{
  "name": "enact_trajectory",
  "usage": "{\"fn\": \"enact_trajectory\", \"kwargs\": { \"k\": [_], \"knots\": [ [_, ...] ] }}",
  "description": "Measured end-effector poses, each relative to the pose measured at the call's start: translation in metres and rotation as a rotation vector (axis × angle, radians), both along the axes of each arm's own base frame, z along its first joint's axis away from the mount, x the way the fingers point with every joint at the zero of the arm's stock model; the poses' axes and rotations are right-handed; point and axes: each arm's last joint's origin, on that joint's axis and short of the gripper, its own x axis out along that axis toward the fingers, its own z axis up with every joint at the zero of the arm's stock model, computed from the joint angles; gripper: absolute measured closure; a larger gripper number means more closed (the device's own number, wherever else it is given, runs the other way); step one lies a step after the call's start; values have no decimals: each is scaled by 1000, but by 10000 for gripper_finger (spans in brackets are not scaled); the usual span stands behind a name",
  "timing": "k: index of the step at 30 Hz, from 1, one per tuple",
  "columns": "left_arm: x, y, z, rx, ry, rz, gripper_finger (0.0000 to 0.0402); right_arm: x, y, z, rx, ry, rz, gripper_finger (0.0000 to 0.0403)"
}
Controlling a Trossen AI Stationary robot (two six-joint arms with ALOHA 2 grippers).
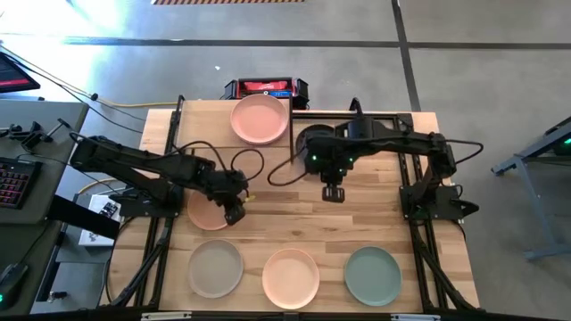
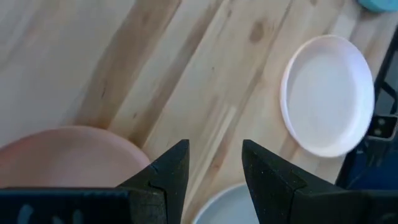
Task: Place and stack plates onto a shelf
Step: Stack the black plate on top of the light orange plate on the shelf
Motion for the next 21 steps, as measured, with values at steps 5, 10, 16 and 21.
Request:
{"fn": "enact_trajectory", "kwargs": {
  "k": [5,10,16,21],
  "knots": [
    [-6,-9,1,-37,23,-83,266,0,12,0,-31,1,-66,398],
    [-19,-17,2,-44,86,-136,266,0,11,0,-114,-9,-143,398],
    [-33,-19,6,3,124,-152,266,6,-8,-6,-169,15,-145,398],
    [-41,-15,12,67,104,-118,266,16,-32,-17,-187,44,-92,397]
  ]
}}
